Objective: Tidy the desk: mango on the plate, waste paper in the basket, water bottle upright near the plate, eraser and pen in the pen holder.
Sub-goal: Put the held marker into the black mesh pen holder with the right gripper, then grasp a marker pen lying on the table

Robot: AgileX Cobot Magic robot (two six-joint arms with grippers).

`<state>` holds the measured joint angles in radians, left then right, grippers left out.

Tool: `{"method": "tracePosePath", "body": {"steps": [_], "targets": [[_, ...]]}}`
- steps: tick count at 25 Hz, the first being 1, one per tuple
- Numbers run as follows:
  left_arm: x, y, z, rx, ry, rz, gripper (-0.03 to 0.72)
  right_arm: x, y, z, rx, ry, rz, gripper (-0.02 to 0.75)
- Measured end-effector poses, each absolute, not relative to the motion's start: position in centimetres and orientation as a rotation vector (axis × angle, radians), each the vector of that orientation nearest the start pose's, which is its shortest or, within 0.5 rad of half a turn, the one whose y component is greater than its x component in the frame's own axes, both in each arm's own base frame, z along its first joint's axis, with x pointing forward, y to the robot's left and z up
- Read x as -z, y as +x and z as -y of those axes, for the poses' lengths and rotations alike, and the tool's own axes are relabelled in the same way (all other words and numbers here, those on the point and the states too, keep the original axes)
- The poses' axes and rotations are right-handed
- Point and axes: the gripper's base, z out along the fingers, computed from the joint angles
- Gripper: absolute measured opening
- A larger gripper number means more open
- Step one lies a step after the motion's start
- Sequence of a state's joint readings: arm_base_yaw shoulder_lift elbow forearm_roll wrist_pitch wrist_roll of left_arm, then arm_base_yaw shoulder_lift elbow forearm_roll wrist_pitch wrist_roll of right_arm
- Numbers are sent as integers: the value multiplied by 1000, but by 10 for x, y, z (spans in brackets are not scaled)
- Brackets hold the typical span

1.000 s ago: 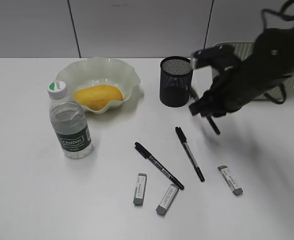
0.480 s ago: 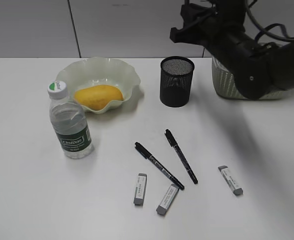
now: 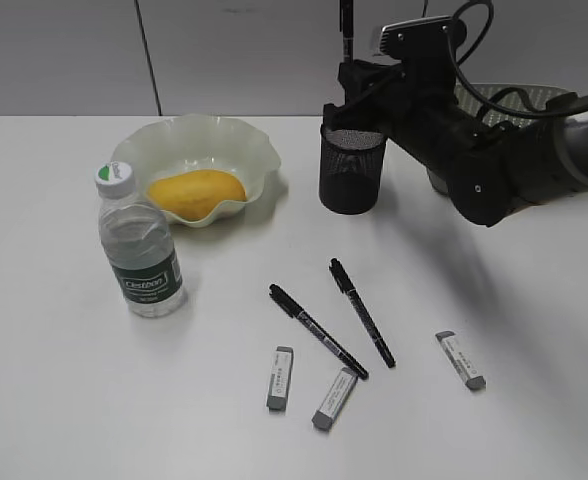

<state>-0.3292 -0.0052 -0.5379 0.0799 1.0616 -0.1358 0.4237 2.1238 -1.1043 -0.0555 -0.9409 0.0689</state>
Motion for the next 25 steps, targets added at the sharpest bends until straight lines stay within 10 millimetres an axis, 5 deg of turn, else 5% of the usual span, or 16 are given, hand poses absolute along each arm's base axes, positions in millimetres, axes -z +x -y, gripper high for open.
{"method": "tracePosePath", "body": {"steps": [2,10,15,19,22,25], "targets": [[-288,-8,-9,204,188,-1997,351,-154,399,-184,-394,-335,-1553,137],[-288,-8,-9,204,188,-1997,348,-157,397,-182,-391,-325,-1566,515],[-288,-8,-9,204,188,-1997,342,-214,367,-167,-318,-395,-1823,538],[-288,-8,-9,205,188,-1997,342,-258,308,-137,-167,-533,-2263,499],[-288,-8,-9,210,188,-1997,342,-259,243,-105,-70,-570,-2638,478],[-288,-5,-8,207,192,-2015,342,-265,165,-73,-92,-531,-2770,466]]}}
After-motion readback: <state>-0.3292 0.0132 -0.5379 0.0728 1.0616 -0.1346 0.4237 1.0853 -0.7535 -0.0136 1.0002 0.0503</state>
